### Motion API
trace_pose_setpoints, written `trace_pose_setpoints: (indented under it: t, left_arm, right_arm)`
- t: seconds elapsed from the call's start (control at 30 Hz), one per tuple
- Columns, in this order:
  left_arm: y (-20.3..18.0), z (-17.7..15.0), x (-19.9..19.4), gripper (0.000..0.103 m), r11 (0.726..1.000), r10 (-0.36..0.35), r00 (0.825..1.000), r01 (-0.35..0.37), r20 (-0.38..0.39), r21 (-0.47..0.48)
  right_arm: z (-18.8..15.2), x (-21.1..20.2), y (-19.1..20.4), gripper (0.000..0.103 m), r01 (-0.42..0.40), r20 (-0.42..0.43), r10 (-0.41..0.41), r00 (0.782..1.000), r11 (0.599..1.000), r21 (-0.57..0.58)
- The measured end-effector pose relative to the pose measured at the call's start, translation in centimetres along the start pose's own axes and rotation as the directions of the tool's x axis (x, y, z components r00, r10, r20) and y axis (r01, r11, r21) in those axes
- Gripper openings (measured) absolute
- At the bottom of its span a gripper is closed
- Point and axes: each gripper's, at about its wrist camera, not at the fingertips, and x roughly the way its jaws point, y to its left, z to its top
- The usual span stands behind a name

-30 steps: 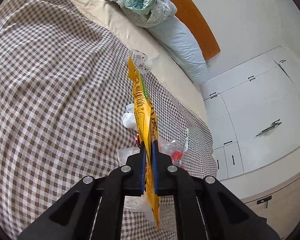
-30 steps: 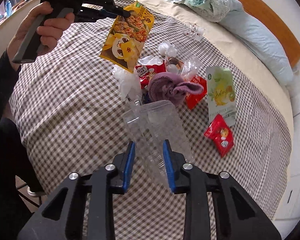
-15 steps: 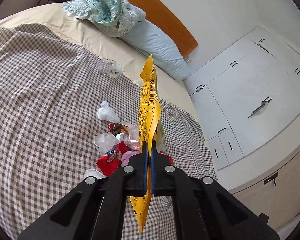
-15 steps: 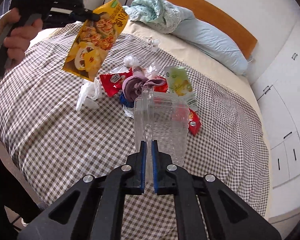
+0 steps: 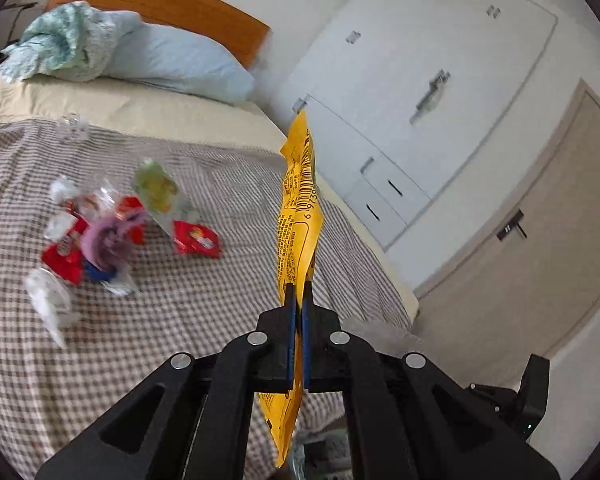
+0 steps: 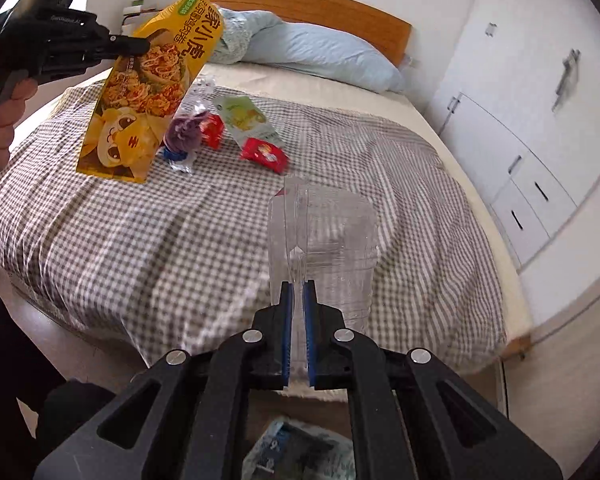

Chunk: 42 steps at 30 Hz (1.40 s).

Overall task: Collect trash
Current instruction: 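Carry the yellow bag and clear container with both tools to the trash bag, then open left tool to drop the yellow bag while right tool drops the container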

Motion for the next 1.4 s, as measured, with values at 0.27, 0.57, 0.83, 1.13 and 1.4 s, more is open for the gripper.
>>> trace_pose_setpoints:
  t: [0.27, 0.57, 0.83, 1.13, 1.4]
  left_arm:
    - [-12.0, -15.8, 12.9, 0.000, 0.992, -0.012, 0.911, 0.062, -0.412, 0.108]
    - [-12.5, -31.4, 25.3, 0.000, 0.983, 0.141, 0.683, -0.181, -0.717, 0.020]
    - [-11.6, -41.6, 32.4, 0.000, 0.957, 0.251, 0.543, -0.261, -0.801, 0.123]
    - [-9.6, -47.6, 37.7, 0.017, 0.926, 0.232, 0.466, -0.374, -0.854, 0.047]
    - [-9.8, -46.0, 36.5, 0.032, 0.931, 0.228, 0.492, -0.362, -0.840, 0.040]
  right_arm:
    - [-16.4, -0.6, -6.9, 0.006, 0.042, -0.174, 0.004, 0.985, 0.965, 0.260]
    - [-28.7, 6.1, -9.2, 0.007, 0.045, -0.289, 0.093, 0.953, 0.898, 0.437]
    - [-34.2, 11.1, -8.1, 0.007, 0.020, -0.330, 0.163, 0.930, 0.873, 0.488]
    - [-36.6, 14.3, -8.0, 0.011, 0.017, -0.366, 0.193, 0.910, 0.865, 0.501]
    - [-37.4, 15.8, -8.9, 0.043, 0.021, -0.354, 0.209, 0.912, 0.837, 0.547]
